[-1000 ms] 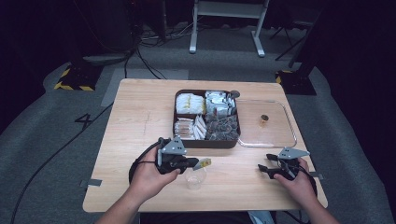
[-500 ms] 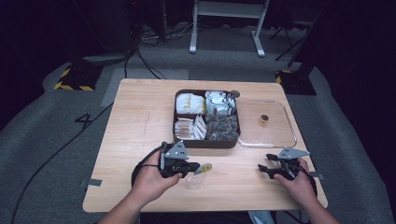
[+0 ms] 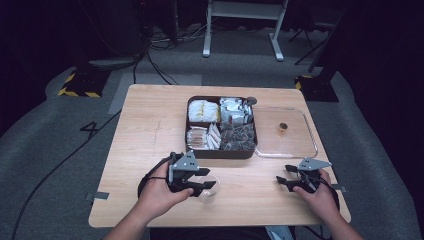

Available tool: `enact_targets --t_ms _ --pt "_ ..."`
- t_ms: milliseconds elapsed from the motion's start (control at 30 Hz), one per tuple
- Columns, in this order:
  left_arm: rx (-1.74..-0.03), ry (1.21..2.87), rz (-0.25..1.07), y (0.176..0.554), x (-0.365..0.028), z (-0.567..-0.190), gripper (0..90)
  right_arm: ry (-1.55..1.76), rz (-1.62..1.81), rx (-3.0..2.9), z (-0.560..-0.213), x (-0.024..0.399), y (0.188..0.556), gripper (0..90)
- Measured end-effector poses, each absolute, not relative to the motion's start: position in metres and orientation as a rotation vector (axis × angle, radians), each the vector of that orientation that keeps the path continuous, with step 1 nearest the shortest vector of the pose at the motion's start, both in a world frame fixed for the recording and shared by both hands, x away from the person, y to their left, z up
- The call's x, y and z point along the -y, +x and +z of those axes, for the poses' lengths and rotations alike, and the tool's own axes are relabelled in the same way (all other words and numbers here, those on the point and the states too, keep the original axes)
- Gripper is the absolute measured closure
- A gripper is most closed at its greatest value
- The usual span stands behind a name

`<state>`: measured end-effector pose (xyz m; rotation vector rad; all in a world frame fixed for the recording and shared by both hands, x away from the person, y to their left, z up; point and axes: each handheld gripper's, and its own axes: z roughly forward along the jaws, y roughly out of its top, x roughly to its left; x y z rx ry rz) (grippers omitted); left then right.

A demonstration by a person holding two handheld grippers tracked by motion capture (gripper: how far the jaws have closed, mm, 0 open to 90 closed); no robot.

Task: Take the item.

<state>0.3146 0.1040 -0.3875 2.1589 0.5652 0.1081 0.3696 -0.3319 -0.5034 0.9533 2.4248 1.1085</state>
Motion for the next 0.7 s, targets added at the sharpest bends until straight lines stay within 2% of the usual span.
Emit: enact_targets --t_ms 233,700 --pt "-0.633 2.136 0.207 0.322 -0.118 -0.382 46.9 0.954 1.109 -2.425 -0.503 0.332 0.369 35.1" --pt "-0.753 2.113 0.33 0.32 -0.165 -0.377 41.4 0.953 1.109 -2.425 -0.503 0.332 0.37 34.9"
